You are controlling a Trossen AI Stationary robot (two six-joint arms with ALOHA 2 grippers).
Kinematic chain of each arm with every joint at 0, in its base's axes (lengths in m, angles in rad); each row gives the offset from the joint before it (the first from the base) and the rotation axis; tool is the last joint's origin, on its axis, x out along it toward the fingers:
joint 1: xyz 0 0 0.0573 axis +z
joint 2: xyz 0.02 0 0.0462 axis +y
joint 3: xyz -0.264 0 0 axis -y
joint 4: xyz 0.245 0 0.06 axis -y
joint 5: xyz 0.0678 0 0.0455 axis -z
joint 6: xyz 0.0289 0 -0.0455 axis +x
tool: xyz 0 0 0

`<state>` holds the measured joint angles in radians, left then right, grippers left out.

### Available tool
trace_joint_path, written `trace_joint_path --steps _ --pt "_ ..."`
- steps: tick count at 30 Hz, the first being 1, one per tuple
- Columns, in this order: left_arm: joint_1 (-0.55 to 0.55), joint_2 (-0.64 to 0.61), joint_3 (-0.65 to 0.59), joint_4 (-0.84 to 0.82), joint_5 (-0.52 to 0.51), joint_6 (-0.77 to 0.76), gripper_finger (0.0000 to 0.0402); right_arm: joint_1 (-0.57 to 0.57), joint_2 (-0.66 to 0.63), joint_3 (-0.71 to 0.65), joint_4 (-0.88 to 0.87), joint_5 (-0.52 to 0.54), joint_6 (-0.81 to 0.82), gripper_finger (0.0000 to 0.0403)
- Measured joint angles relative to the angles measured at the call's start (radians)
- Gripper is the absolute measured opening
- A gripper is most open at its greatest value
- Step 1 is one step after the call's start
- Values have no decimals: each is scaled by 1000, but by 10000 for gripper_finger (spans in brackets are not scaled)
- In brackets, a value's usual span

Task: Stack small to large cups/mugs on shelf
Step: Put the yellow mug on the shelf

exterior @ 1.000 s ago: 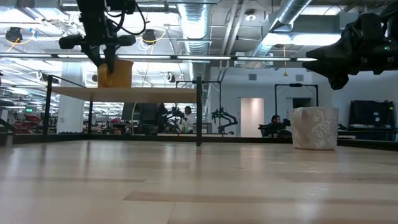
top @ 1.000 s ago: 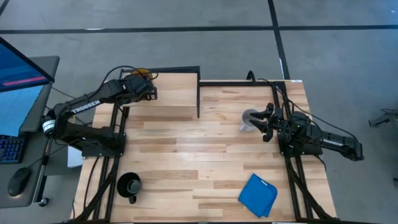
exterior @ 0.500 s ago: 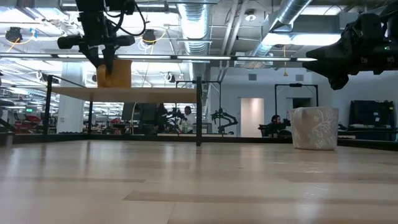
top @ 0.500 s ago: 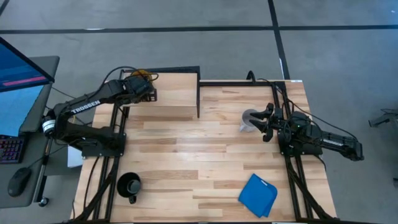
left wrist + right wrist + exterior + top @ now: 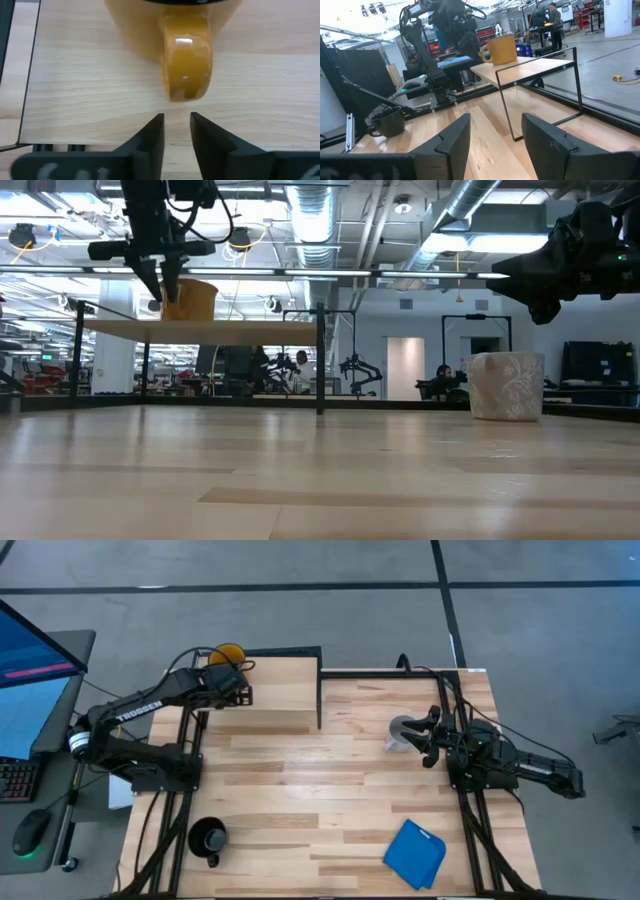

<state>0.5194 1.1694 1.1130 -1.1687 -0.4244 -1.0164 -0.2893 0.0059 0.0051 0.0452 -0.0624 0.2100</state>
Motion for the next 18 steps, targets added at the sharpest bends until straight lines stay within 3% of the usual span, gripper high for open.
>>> trace_joint_path --steps 5,18 --pt "-3 0 1 0 1 0 53 0 0 0 0 0 0 201" --pt "-81 -13 2 -102 24 -91 50 0 0 0 0 12 0 201"
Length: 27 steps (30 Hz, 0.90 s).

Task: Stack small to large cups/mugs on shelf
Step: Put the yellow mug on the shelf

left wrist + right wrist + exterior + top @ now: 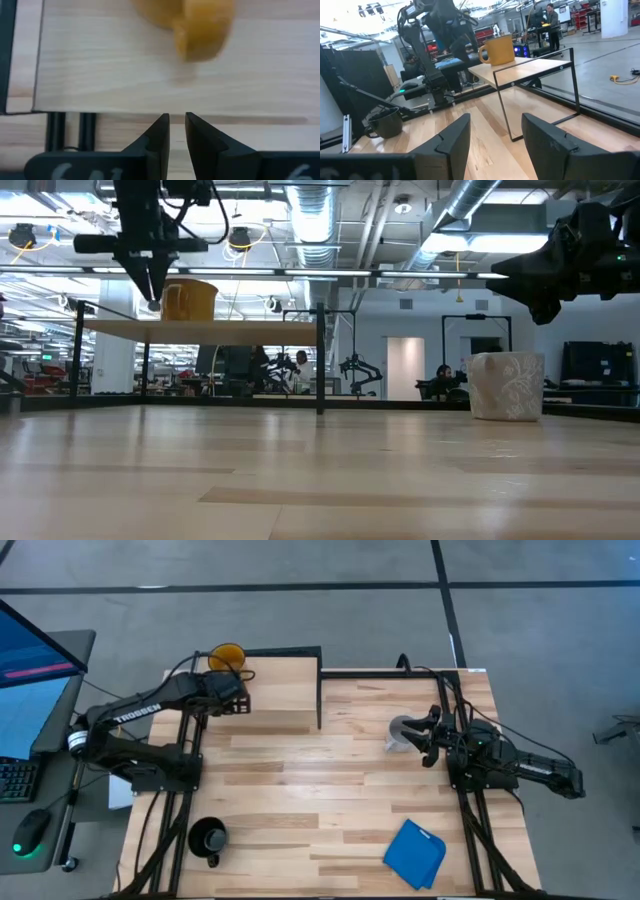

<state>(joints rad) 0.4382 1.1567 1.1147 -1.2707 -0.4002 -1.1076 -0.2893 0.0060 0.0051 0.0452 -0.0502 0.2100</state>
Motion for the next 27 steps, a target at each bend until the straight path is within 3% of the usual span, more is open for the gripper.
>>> trace_joint_path --steps 6,12,18,27 --pt "-81 -49 1 50 -37 -74 50 0 0 0 0 0 0 201" --pt "-136 -78 1 163 -176 -118 50 0 0 0 0 0 0 201" --pt "-115 -76 2 282 -246 -52 50 0 0 0 0 0 0 201" --pt "-61 -75 2 291 -237 -22 50 0 0 0 6 -1 0 201"
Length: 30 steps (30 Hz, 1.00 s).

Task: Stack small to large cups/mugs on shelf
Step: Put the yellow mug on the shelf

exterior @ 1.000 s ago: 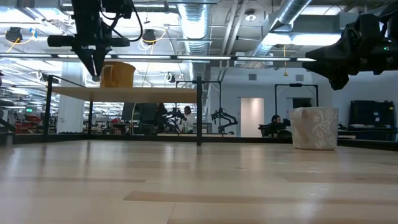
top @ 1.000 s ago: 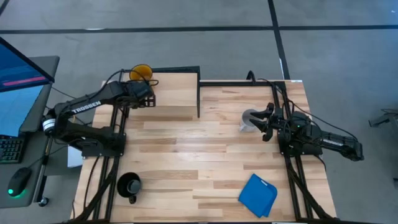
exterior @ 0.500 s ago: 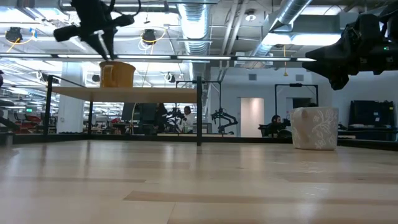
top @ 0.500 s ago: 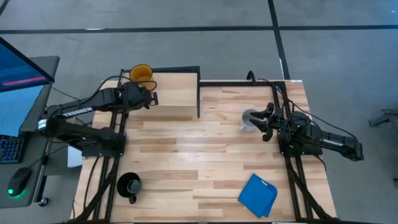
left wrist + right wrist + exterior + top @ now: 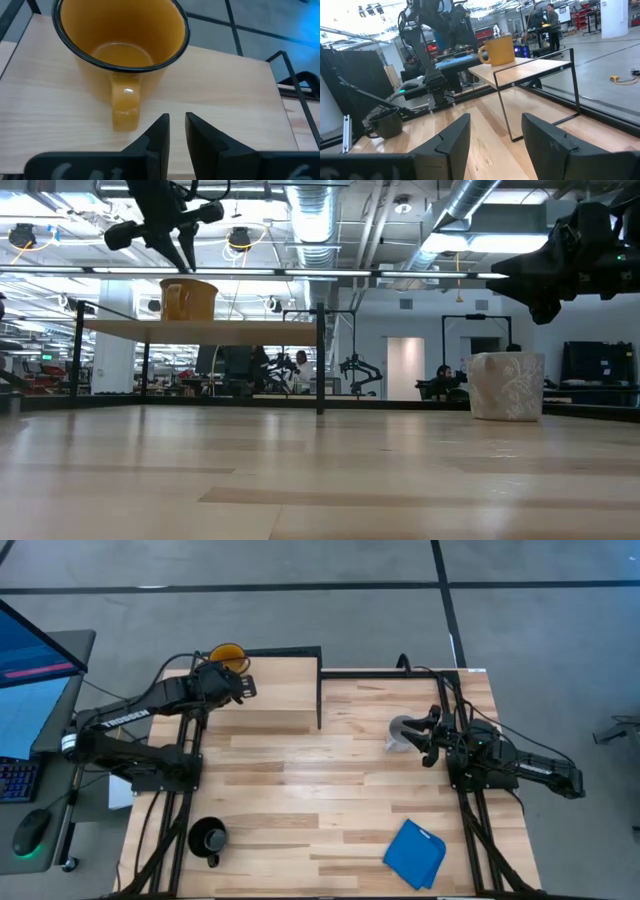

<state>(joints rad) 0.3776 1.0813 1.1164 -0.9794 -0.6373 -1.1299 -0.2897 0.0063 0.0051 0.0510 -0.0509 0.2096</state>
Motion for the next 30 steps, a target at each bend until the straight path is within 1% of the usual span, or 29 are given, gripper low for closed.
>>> trace_joint_path --steps 6,11,14,17,22,30 --pt "29 0 0 -17 5 1 50 0 0 0 11 0 0 201" --pt "51 0 -2 -4 74 41 50 0 0 0 11 0 0 201" --pt "52 0 -2 69 103 84 50 0 0 0 11 0 0 201" --pt "51 0 -2 122 102 120 50 0 0 0 11 0 0 201" --pt "62 1 -2 119 101 128 50 0 0 0 11 0 0 201" --pt "62 62 -4 125 100 158 48 0 0 0 18 0 2 201"
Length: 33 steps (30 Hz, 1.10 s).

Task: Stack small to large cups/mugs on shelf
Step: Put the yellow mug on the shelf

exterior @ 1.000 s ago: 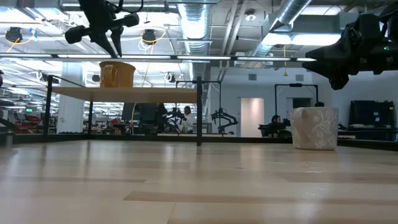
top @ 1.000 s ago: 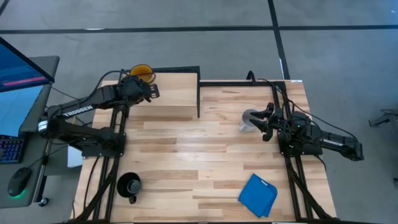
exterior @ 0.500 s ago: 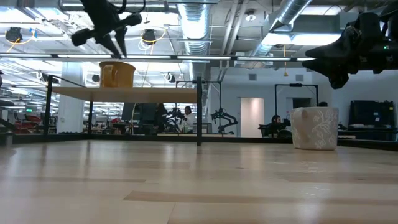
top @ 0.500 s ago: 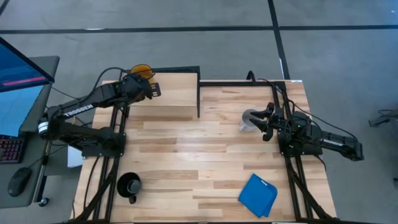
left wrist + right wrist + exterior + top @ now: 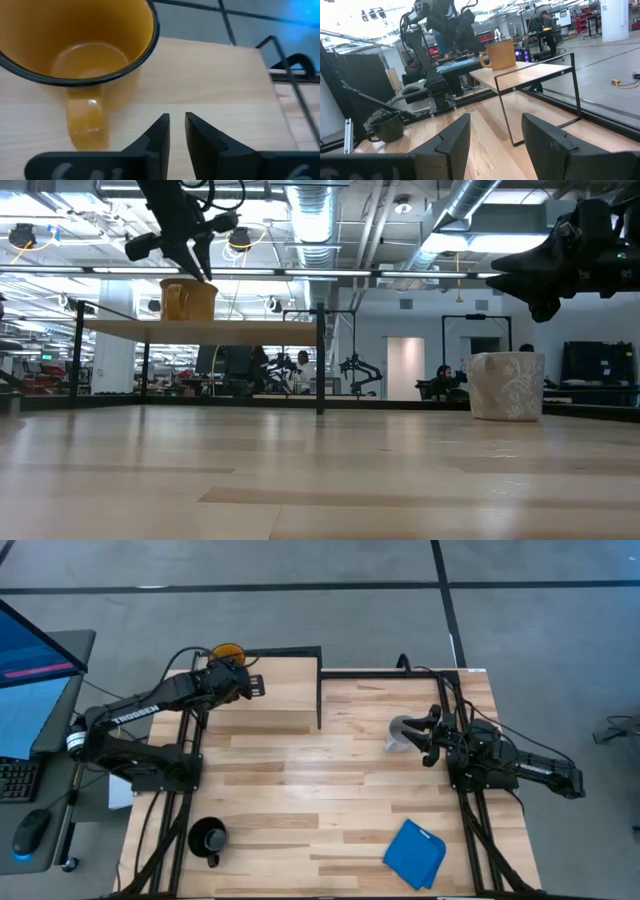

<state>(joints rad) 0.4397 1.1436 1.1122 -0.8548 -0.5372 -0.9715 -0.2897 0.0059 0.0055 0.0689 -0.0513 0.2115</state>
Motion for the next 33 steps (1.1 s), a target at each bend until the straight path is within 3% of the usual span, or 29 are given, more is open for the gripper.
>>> trace_joint_path --steps 33 --pt "2 4 1 -178 -26 -69 32 1 -1 19 -2 0 -1 201"
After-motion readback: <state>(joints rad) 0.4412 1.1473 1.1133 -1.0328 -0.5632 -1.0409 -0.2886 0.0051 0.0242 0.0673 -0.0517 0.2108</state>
